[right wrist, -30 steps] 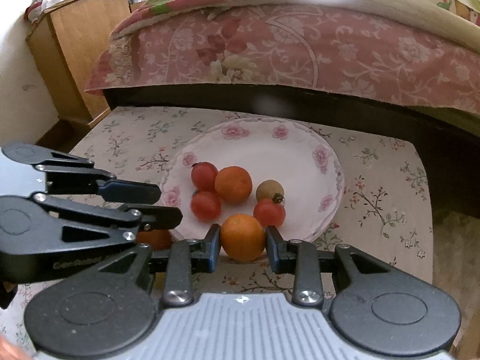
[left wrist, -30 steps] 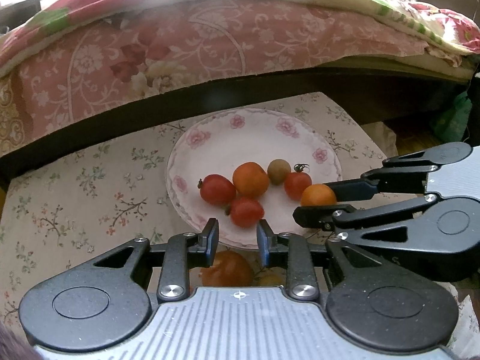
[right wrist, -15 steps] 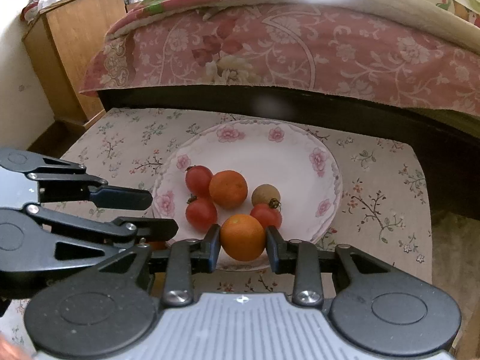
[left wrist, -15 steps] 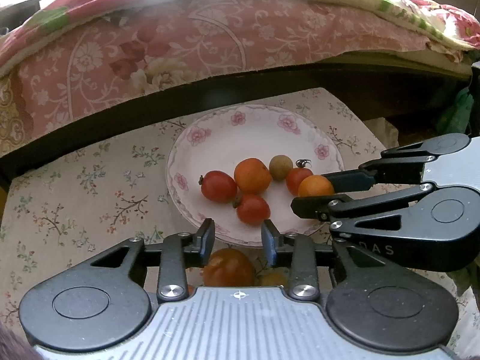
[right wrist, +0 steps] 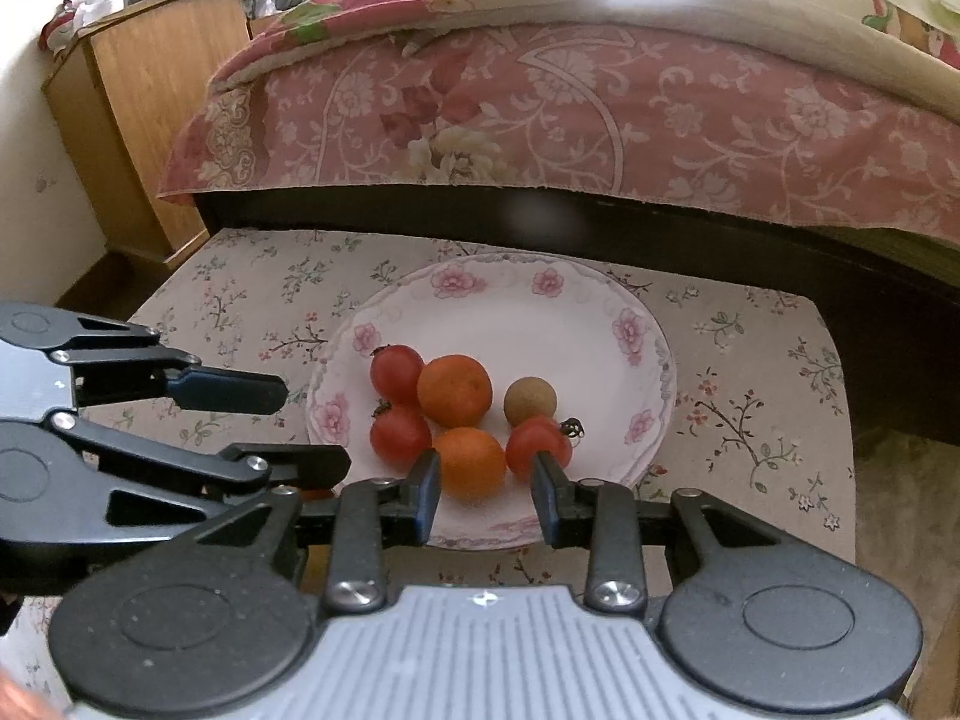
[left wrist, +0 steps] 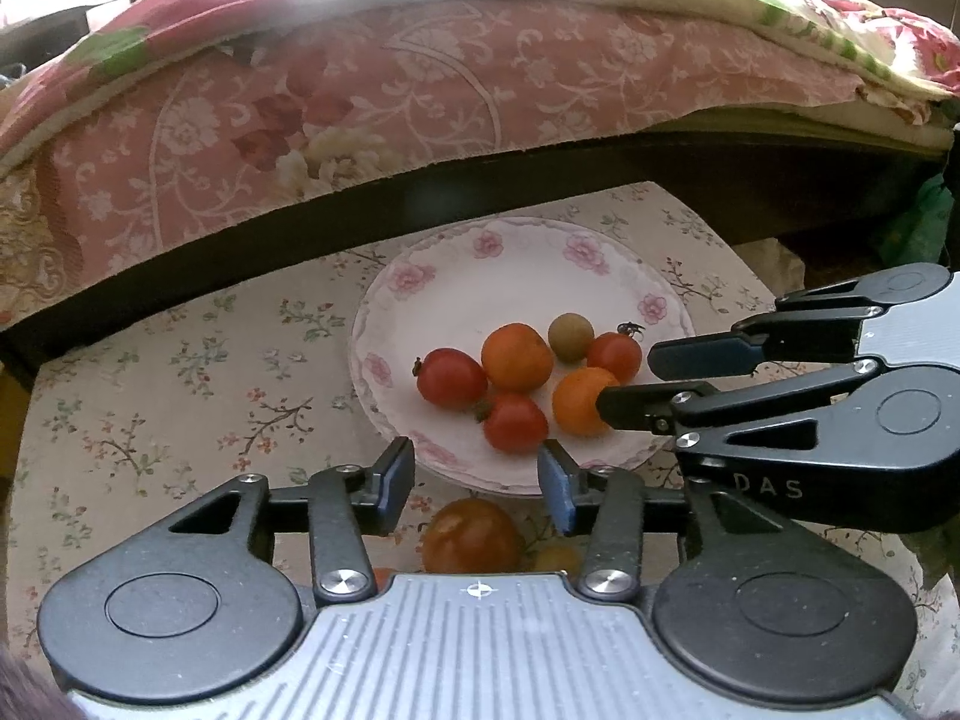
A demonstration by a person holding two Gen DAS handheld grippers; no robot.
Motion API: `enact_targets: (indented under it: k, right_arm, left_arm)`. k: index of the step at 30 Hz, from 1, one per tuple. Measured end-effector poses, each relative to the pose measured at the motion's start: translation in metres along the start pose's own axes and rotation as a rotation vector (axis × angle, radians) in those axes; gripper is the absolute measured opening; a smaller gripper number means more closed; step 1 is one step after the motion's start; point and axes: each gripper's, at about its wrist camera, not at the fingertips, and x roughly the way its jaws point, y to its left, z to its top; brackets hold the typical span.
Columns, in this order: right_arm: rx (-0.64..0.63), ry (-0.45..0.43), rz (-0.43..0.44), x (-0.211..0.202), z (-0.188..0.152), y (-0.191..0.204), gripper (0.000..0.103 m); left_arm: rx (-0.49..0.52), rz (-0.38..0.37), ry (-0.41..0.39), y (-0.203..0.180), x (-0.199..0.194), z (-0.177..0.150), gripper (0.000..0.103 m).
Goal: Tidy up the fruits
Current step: 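Lower the orange and tomato onto the plate and open both tools, then move both open tools back toward the remaining fruits, left tool reaching a brown fruit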
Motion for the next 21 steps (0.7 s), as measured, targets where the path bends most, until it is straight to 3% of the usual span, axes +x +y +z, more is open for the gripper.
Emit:
enact_targets:
  k: [21]
  right_arm:
    - [-0.011, -0.002, 0.015, -0.013, -0.002, 0.01, 0.034]
  left_arm:
    - [0.007, 0.024, 0.0, -0.003, -0.016, 0.0, 0.057]
